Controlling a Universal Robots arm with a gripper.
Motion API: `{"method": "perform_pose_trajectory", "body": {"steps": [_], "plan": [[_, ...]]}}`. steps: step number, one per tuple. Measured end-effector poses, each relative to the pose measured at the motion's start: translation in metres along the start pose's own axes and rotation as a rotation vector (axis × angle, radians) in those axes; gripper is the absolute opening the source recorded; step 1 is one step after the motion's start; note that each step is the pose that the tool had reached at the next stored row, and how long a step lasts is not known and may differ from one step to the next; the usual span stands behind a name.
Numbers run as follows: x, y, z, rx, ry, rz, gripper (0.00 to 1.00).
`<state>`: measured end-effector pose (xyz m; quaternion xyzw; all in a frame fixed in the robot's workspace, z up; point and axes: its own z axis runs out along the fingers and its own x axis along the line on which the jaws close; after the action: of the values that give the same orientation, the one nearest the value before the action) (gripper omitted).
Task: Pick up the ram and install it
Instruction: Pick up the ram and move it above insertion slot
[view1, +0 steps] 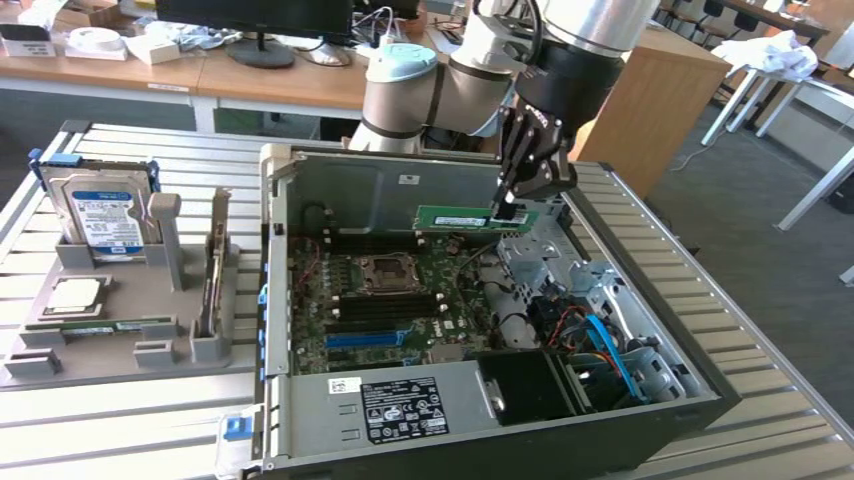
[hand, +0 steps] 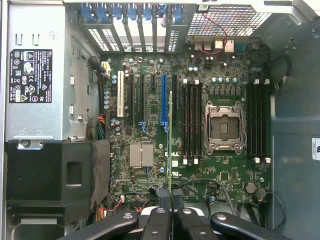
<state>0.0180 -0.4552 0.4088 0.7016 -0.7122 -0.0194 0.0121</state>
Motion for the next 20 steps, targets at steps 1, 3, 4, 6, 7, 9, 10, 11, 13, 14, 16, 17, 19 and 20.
{"method": "perform_pose_trajectory", "body": {"steps": [1,3,4,6,7,9,10,11,13,14,16,17,19,20], "plan": [[0.000,0.0000,0.0000,0.0000,0.0000,0.000,0.12],[0.000,0.0000,0.0000,-0.0001,0.0001,0.000,0.12],[0.000,0.0000,0.0000,0.0000,0.0001,0.000,0.12],[0.000,0.0000,0.0000,0.0000,0.0000,0.000,0.12],[0.000,0.0000,0.0000,0.0000,0.0000,0.000,0.12],[0.000,0.0000,0.0000,0.0000,0.0000,0.000,0.12],[0.000,0.0000,0.0000,0.0000,0.0000,0.000,0.12],[0.000,0.0000,0.0000,0.0000,0.0001,0.000,0.12],[0.000,0.0005,0.0000,0.0000,0.0000,0.000,0.12],[0.000,0.0013,0.0000,0.0000,0.0001,0.000,0.12],[0.000,0.0037,0.0002,0.0000,0.0000,0.000,0.12],[0.000,0.0053,0.0003,0.0000,0.0001,0.000,0.12],[0.000,0.0090,0.0006,0.0000,0.0000,0.000,0.12],[-0.001,0.0115,0.0007,0.0000,0.0000,0.000,0.12]]}}
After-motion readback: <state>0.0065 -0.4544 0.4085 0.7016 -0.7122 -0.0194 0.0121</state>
